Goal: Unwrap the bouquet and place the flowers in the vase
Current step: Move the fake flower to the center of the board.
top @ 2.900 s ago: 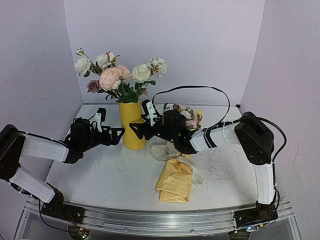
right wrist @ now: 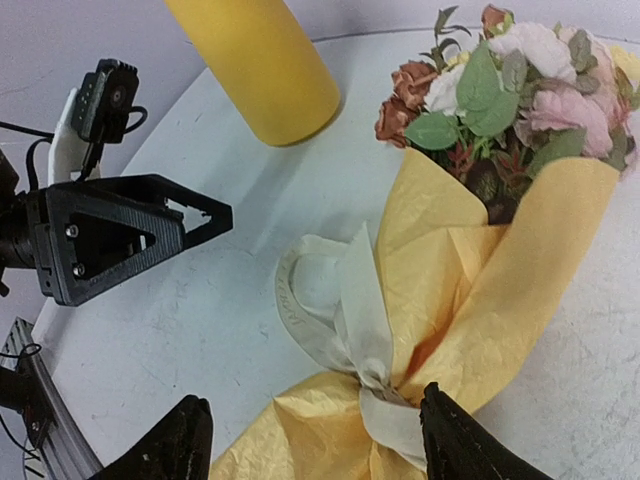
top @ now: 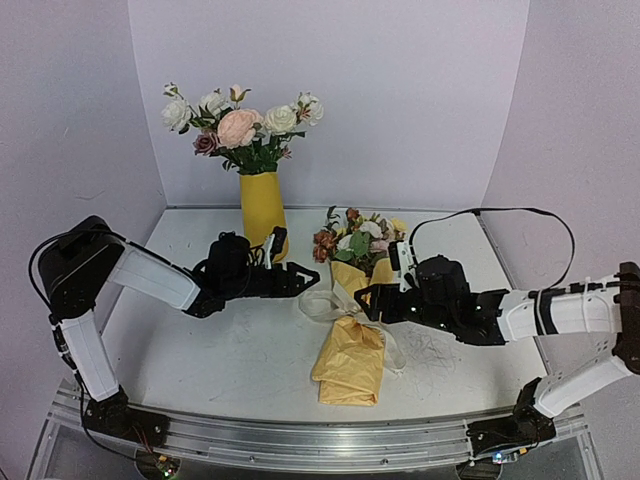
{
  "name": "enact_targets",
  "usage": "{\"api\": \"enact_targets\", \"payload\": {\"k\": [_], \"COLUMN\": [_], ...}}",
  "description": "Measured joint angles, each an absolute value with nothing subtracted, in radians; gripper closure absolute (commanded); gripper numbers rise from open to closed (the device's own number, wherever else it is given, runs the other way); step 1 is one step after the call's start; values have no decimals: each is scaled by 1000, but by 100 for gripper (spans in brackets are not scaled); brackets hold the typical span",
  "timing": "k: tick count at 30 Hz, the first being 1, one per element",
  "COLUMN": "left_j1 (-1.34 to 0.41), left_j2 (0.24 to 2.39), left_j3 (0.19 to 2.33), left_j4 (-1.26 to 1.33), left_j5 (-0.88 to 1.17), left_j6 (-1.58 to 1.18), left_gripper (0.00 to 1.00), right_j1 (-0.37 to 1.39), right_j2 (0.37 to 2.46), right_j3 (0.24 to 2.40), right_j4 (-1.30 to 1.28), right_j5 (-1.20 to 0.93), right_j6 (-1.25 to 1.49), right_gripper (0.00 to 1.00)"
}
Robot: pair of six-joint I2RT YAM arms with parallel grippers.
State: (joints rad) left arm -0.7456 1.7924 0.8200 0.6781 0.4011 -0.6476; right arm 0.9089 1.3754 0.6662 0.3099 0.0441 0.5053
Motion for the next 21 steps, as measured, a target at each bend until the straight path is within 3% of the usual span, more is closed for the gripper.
{"api": "enact_targets", "payload": {"k": [8, 21], "left_j1": [-770, -753], "left_j2": [1856, 1815], "left_j3": [883, 862], "left_j4": [633, 540], "left_j5": [372, 225], "left_j6": [-682, -651], "left_gripper": [24, 20], "right_j1": [836, 606], "right_j2": [1337, 1715], "right_j3": [635, 928], "right_j4": [233, 209], "right_j5": [68, -51], "right_j6": [606, 607], "right_gripper": [5, 17]}}
